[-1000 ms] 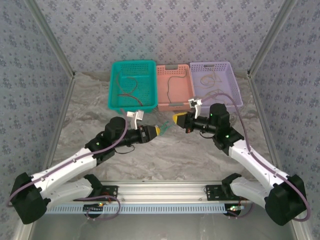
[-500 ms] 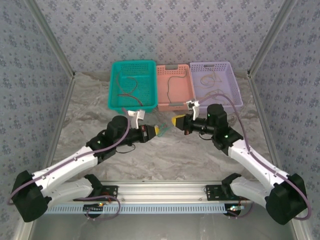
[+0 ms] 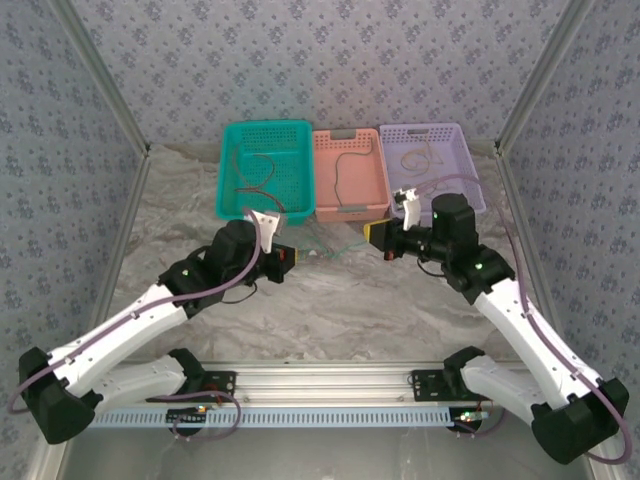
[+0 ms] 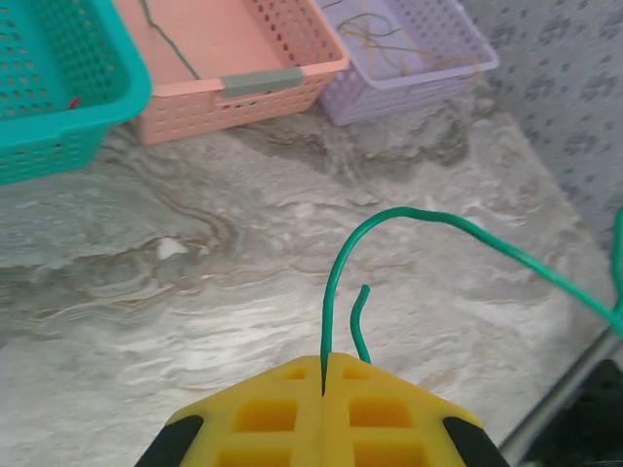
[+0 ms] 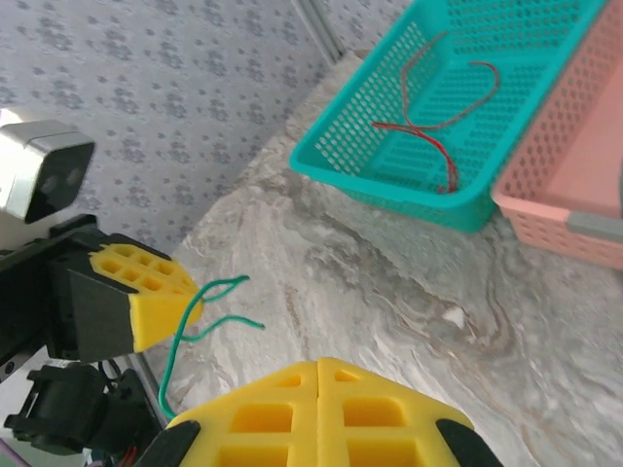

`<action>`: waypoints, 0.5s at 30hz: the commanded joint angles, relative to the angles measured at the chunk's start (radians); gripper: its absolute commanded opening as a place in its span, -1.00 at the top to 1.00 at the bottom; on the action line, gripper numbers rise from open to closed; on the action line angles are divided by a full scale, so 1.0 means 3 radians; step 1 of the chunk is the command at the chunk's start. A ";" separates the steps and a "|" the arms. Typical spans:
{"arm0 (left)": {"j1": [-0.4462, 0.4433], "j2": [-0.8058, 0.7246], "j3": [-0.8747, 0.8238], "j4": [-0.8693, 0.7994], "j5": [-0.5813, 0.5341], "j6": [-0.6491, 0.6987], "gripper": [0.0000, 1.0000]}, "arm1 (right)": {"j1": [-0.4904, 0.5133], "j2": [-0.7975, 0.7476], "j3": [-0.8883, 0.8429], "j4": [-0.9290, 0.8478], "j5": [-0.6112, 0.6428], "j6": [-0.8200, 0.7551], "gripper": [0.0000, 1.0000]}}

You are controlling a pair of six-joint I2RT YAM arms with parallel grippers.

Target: Untangle the cables

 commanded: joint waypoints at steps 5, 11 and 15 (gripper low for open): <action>-0.0205 0.0055 0.0002 -0.0439 -0.0422 0.0615 1.00 | -0.0330 0.0129 0.0487 -0.0564 0.0368 0.0868 1.00; -0.0688 0.0275 -0.0122 -0.0213 -0.0416 0.0762 1.00 | -0.0468 0.0308 0.0900 -0.0508 0.0831 0.1655 1.00; -0.0919 0.0444 -0.0194 -0.0067 -0.0313 0.0764 1.00 | -0.0550 0.0474 0.1256 -0.0495 0.0999 0.1793 1.00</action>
